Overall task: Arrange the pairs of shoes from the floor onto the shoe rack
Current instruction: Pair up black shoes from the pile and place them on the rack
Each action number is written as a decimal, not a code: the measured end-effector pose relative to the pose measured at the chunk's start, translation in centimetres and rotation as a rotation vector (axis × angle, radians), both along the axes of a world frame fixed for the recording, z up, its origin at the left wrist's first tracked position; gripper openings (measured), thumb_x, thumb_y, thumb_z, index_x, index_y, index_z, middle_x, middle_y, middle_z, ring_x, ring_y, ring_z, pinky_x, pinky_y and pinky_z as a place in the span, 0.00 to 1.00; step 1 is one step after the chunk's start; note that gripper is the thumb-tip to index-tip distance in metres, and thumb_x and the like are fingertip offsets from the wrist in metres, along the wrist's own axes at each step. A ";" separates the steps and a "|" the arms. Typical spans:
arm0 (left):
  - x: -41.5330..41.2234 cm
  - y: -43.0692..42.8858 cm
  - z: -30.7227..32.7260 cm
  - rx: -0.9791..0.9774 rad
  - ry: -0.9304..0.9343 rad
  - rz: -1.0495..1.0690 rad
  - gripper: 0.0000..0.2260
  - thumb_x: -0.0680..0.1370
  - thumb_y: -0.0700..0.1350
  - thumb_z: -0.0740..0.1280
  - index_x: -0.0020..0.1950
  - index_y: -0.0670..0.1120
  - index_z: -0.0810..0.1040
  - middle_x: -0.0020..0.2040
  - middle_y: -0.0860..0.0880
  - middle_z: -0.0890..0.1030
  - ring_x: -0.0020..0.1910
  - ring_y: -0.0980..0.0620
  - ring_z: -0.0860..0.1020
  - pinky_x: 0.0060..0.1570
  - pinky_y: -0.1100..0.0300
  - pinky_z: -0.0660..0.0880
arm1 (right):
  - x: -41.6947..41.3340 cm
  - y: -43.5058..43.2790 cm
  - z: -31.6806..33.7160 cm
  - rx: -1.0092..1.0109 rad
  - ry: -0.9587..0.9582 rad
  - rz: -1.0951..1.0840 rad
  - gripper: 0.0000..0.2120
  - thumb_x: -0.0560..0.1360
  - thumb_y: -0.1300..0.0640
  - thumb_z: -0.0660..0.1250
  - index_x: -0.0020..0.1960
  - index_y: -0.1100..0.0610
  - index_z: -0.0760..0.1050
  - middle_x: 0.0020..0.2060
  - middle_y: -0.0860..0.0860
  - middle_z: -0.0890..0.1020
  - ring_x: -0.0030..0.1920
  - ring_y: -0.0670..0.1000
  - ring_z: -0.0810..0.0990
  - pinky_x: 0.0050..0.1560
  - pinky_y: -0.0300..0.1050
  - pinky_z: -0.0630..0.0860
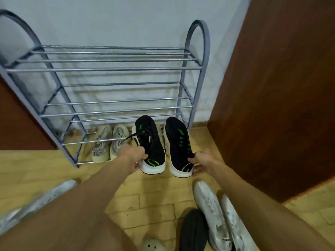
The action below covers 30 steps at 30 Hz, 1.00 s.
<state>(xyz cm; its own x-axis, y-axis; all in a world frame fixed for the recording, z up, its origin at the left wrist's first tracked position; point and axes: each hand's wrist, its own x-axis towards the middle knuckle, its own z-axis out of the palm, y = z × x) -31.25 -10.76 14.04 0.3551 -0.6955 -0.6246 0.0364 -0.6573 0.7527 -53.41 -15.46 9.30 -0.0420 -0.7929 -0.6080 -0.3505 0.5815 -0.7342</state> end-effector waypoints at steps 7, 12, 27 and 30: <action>0.3 -10.5 -4.4 -0.075 0.031 0.108 0.08 0.73 0.31 0.70 0.40 0.39 0.73 0.39 0.41 0.79 0.36 0.47 0.77 0.30 0.57 0.73 | 1.6 -9.5 -2.6 -0.041 -0.025 -0.038 0.07 0.75 0.66 0.68 0.53 0.64 0.76 0.50 0.61 0.82 0.41 0.60 0.82 0.34 0.52 0.81; 1.2 -15.9 -7.3 -0.092 0.019 0.125 0.04 0.73 0.32 0.69 0.41 0.39 0.75 0.38 0.44 0.78 0.34 0.50 0.75 0.33 0.59 0.72 | 3.0 -14.5 -4.2 -0.090 -0.006 -0.054 0.10 0.74 0.65 0.69 0.56 0.65 0.78 0.51 0.61 0.83 0.48 0.63 0.83 0.37 0.55 0.82; 1.4 -17.7 -8.5 -0.070 -0.166 0.002 0.08 0.77 0.43 0.67 0.53 0.41 0.76 0.52 0.42 0.78 0.51 0.43 0.75 0.53 0.50 0.74 | 4.5 -14.5 -5.6 -0.327 0.106 -0.094 0.17 0.79 0.60 0.63 0.68 0.55 0.75 0.61 0.52 0.79 0.60 0.55 0.78 0.61 0.54 0.77; 0.6 -14.7 -6.5 -0.086 -0.213 -0.106 0.05 0.77 0.42 0.66 0.48 0.41 0.73 0.42 0.45 0.74 0.47 0.46 0.72 0.49 0.52 0.72 | 3.3 -11.8 -4.5 -0.318 0.120 -0.029 0.15 0.79 0.59 0.64 0.65 0.57 0.76 0.60 0.54 0.79 0.58 0.56 0.78 0.61 0.56 0.77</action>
<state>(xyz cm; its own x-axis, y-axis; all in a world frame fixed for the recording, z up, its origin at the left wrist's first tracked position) -30.64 -25.48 7.54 0.3941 -0.7833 -0.4807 -0.1948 -0.5823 0.7893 -50.11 -27.22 4.76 -0.1234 -0.9395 -0.3194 -0.4326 0.3406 -0.8348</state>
